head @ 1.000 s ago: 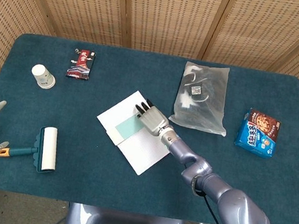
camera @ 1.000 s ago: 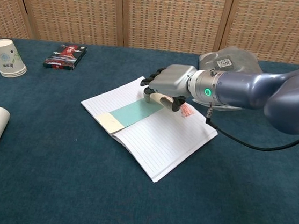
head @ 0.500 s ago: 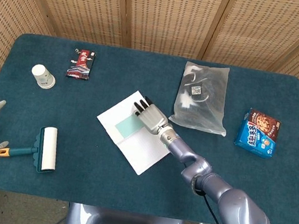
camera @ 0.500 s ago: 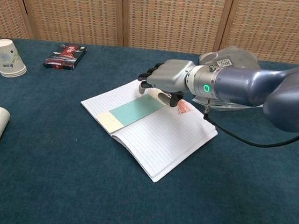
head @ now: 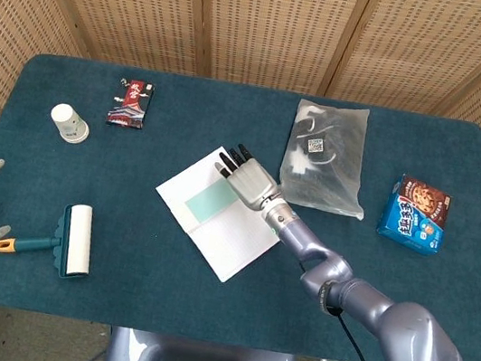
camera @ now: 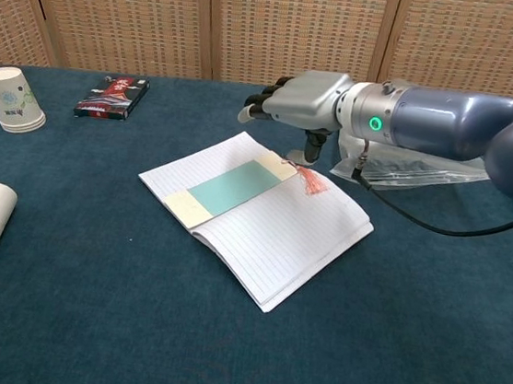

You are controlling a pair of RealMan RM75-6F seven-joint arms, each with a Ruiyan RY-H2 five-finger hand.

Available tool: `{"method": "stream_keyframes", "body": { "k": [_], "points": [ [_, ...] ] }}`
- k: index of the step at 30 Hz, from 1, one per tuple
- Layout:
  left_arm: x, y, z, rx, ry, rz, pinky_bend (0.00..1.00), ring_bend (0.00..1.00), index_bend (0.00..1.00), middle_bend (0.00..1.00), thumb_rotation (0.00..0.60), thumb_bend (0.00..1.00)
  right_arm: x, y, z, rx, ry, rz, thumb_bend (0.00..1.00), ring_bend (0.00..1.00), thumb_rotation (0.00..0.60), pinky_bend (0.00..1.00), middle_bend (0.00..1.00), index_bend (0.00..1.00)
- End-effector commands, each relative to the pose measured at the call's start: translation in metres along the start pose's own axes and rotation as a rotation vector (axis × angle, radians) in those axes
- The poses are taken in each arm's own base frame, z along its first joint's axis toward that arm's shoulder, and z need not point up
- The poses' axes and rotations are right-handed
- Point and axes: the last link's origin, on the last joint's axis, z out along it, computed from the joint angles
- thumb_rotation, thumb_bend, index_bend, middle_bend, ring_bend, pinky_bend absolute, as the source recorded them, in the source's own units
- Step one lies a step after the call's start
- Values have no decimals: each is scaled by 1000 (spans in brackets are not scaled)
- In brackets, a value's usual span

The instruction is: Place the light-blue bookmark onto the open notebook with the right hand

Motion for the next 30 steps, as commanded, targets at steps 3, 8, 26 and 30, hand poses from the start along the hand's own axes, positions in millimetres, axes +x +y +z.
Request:
{"method": "stream_keyframes", "body": {
  "k": [3, 8, 26, 30],
  "points": [
    [2, -1, 0, 8, 11, -4, 0, 0, 0, 0, 600, 122, 6, 25, -37, -91, 53, 59, 368, 0, 600, 0, 0, 7],
    [4, -1, -3, 34, 39, -17, 0, 0, 0, 0, 600, 122, -3, 39, -97, -217, 100, 160, 281, 0, 600, 0, 0, 0],
    [-6, 9, -4, 24, 43, -9, 0, 0, 0, 0, 600, 123, -70, 64, -242, -532, 137, 400, 263, 0, 600, 0, 0, 0],
    [-6, 10, -5, 22, 53, -10, 0, 0, 0, 0, 600, 122, -89, 56, -280, -577, 134, 427, 260, 0, 600, 0, 0, 0]
  ]
}}
